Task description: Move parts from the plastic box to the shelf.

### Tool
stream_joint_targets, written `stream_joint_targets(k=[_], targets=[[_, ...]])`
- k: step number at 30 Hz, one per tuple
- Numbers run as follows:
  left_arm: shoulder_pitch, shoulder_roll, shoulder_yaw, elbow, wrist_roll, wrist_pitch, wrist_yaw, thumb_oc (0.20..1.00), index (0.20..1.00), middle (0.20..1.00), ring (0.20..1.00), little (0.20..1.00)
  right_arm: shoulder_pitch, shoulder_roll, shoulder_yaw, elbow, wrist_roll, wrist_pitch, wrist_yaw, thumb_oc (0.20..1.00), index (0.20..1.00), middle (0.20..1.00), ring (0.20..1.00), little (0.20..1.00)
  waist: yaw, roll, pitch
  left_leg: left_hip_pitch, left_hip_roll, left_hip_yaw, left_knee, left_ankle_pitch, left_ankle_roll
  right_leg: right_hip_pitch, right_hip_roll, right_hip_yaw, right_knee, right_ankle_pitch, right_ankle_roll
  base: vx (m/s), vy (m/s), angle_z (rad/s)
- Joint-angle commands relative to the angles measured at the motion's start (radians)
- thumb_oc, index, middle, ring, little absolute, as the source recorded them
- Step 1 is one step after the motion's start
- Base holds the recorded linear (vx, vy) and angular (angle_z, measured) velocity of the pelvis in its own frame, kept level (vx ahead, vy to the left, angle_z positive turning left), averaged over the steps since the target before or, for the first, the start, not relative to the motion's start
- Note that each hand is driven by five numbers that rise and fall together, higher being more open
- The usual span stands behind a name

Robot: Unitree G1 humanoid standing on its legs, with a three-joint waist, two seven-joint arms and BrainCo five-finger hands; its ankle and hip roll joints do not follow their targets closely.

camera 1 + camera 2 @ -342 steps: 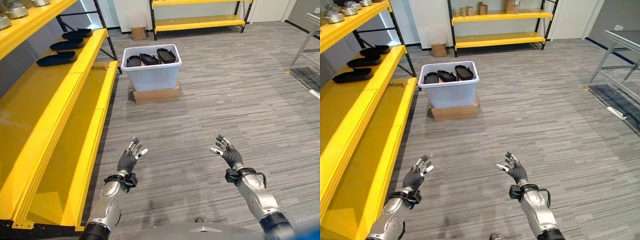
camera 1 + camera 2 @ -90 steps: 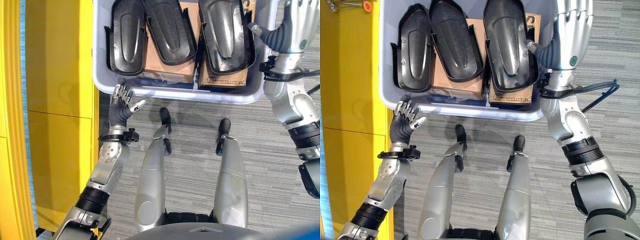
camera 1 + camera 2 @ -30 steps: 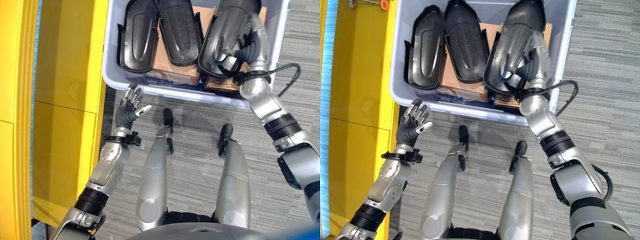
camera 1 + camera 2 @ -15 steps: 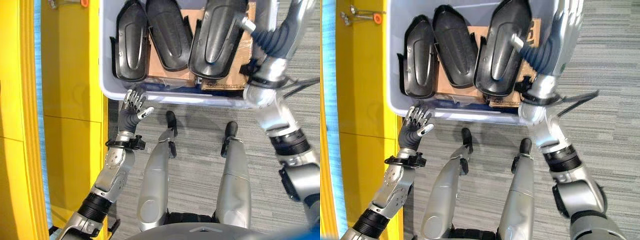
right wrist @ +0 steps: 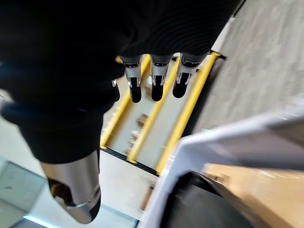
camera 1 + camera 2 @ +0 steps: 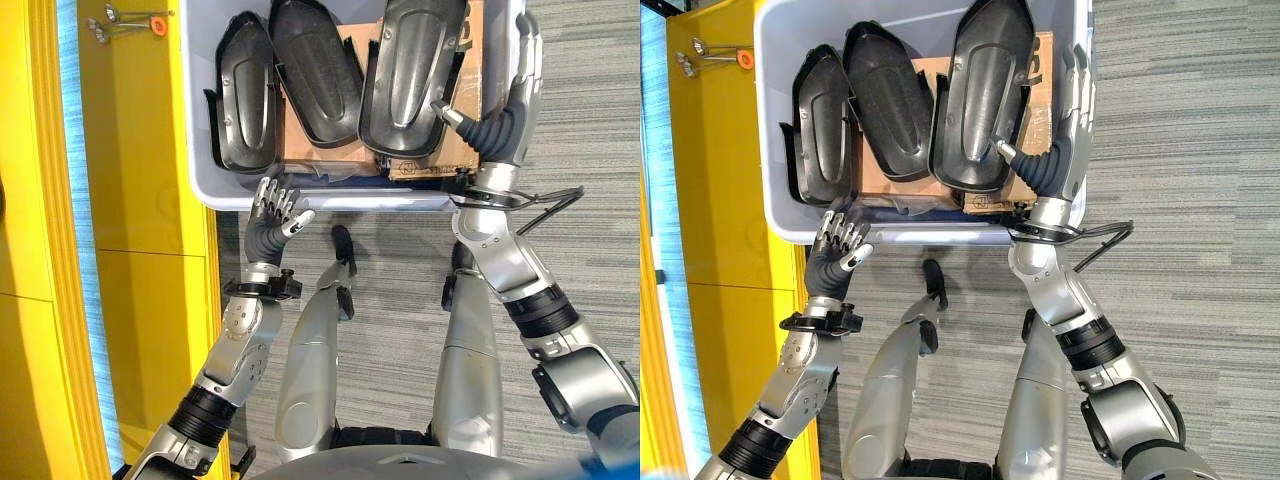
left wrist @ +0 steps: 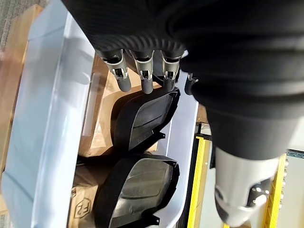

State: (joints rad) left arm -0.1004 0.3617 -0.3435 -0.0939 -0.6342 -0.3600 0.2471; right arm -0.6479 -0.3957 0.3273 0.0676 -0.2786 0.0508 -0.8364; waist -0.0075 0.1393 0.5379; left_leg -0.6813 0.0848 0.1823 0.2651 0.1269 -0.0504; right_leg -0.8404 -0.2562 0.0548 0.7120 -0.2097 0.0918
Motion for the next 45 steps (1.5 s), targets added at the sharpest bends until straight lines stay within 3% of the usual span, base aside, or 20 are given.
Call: stream_joint_targets(k=[1,12,17,20,25,31,42,45], targets=[[0.003,-0.014,0.009,-0.045,0.045,-0.053,0.008,1.000,1.000,1.000,1.000,1.000,-0.050,-0.028,-0.003,-0.047,0.006,-0.044,-0.002,1.000,1.000,1.000,1.000,1.000,-0.007,0.080,-0.018,-0.024,-0.051,-0.041,0.198,-0.219,0.024,0.012,0.051,-0.046,-0.083,0.073,-0.043,0.00,0.000,0.00],[-0.012,-0.005,0.016,-0.027,0.012,-0.020,-0.025,1.000,1.000,1.000,1.000,1.000,-0.126,-0.054,0.036,0.090,0.029,0.053,0.036,1.000,1.000,1.000,1.000,1.000,0.022,0.084,-0.018,-0.106,-0.053,-0.055,0.256,-0.229,0.030,-0.057,0.046,-0.058,-0.018,0.058,-0.051,0.01,-0.013,0.05],[-0.018,0.002,0.015,-0.011,0.000,-0.027,-0.035,1.000,1.000,1.000,1.000,1.000,-0.172,-0.089,0.047,0.143,-0.095,0.073,0.080,1.000,1.000,1.000,1.000,1.000,0.033,0.088,-0.018,-0.135,-0.057,-0.059,0.284,-0.240,0.034,-0.083,0.044,-0.064,0.012,0.048,-0.052,0.01,-0.011,0.03],[-0.014,0.003,0.016,-0.021,-0.001,-0.020,-0.036,1.000,1.000,1.000,1.000,1.000,-0.186,-0.092,0.065,0.142,-0.020,0.115,0.065,1.000,1.000,1.000,1.000,1.000,0.039,0.088,-0.018,-0.149,-0.055,-0.059,0.297,-0.245,0.037,-0.097,0.042,-0.066,0.029,0.042,-0.055,0.02,-0.010,0.02],[-0.012,0.004,0.018,-0.018,-0.001,-0.014,-0.044,1.000,1.000,1.000,1.000,1.000,-0.195,-0.088,0.056,0.187,0.110,0.102,0.026,1.000,1.000,1.000,1.000,1.000,0.045,0.093,-0.018,-0.168,-0.053,-0.062,0.317,-0.252,0.039,-0.117,0.038,-0.065,0.051,0.035,-0.059,0.03,0.000,0.03],[-0.011,0.000,0.021,0.000,-0.009,-0.024,-0.051,1.000,1.000,1.000,1.000,1.000,-0.187,-0.061,0.001,0.289,0.377,-0.031,-0.006,1.000,1.000,1.000,1.000,1.000,0.044,0.107,-0.018,-0.192,-0.054,-0.061,0.350,-0.270,0.047,-0.151,0.037,-0.052,0.096,0.018,-0.067,0.05,0.027,0.03],[-0.005,-0.001,0.038,0.036,-0.034,-0.041,-0.085,1.000,1.000,1.000,1.000,1.000,-0.185,-0.057,-0.054,0.355,0.450,-0.109,0.033,1.000,1.000,1.000,1.000,1.000,0.042,0.120,-0.018,-0.233,-0.052,-0.061,0.405,-0.296,0.056,-0.203,0.037,-0.034,0.168,-0.011,-0.077,0.04,0.019,0.03],[-0.001,-0.003,0.045,0.047,-0.051,-0.054,-0.091,1.000,1.000,1.000,1.000,1.000,-0.191,-0.066,-0.053,0.353,0.440,-0.072,0.075,1.000,1.000,1.000,1.000,1.000,0.039,0.122,-0.018,-0.255,-0.050,-0.064,0.434,-0.308,0.058,-0.228,0.038,-0.026,0.195,-0.019,-0.080,0.05,0.028,-0.01]])
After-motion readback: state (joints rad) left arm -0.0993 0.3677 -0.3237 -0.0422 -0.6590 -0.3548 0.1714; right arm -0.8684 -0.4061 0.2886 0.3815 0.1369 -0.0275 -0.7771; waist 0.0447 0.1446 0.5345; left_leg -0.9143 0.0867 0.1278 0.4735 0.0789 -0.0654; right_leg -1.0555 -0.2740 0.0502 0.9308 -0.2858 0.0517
